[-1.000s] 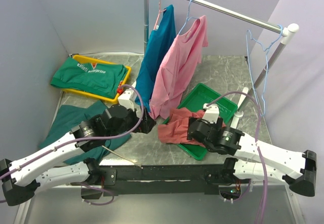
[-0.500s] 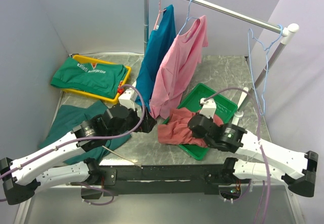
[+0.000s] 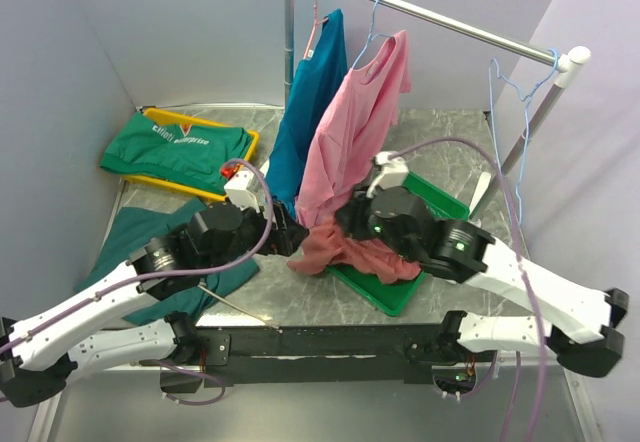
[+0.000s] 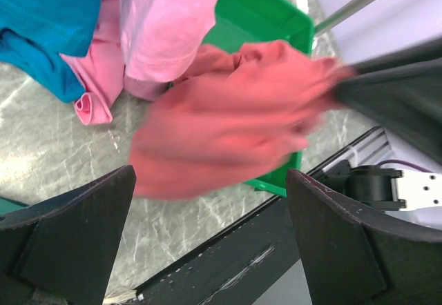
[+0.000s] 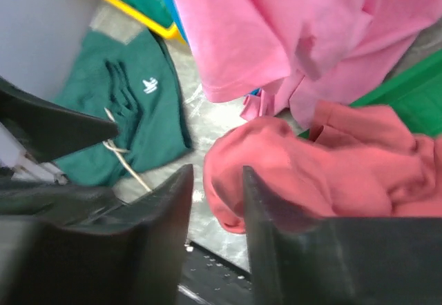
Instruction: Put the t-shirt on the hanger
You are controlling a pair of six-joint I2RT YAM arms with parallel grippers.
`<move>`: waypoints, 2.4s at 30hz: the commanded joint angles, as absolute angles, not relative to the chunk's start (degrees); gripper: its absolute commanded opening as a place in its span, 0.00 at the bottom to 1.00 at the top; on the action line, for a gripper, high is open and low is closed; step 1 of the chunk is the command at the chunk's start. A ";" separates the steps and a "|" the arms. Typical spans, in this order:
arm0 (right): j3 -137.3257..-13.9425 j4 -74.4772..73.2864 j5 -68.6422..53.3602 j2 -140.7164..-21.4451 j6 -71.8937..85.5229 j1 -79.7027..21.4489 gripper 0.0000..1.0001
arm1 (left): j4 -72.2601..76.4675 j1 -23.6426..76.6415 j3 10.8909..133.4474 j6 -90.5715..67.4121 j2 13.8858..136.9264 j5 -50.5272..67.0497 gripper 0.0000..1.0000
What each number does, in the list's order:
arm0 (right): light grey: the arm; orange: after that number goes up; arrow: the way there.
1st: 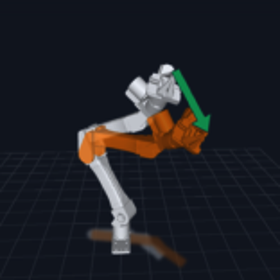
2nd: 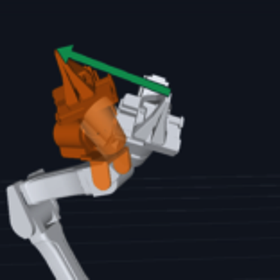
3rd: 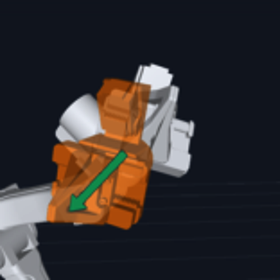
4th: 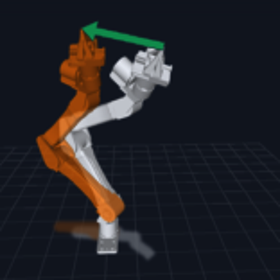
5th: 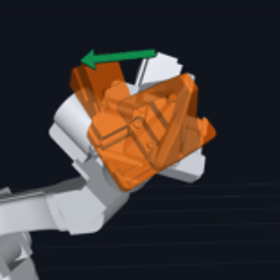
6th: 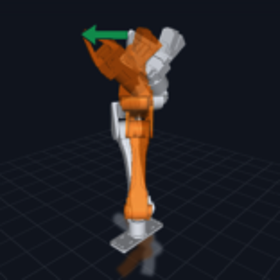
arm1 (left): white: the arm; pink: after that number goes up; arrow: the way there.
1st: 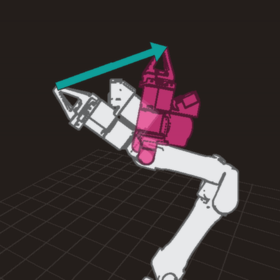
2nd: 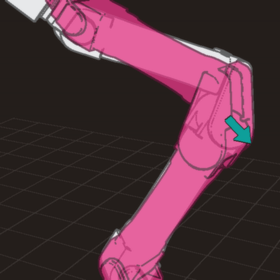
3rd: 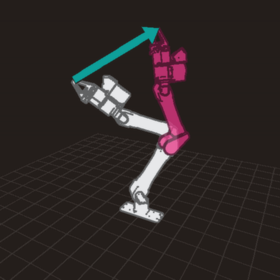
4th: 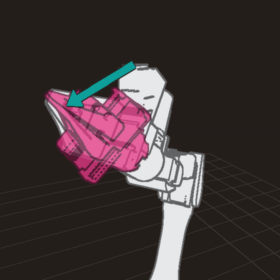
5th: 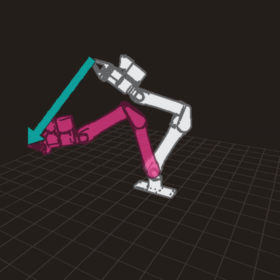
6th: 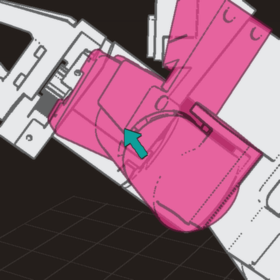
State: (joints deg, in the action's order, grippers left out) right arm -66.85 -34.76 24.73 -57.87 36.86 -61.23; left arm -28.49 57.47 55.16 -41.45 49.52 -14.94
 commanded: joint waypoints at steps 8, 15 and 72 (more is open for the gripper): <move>-58.46 -35.49 33.64 -53.36 40.95 -60.91 0.74 | -27.69 59.23 55.46 -42.45 54.84 -14.94 0.89; -46.60 -41.83 38.06 -46.85 51.75 -60.64 0.71 | -27.07 67.58 55.81 -46.67 63.98 -22.57 0.79; -39.63 -19.52 1.86 -70.91 40.69 -56.86 0.51 | -21.80 65.05 43.42 -59.86 63.90 -30.24 0.01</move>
State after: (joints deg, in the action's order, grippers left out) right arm -38.20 -29.36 13.43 -66.48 41.89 -53.76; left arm -24.27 68.86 44.69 -61.93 68.31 -31.99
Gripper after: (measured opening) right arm 0.506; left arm 0.027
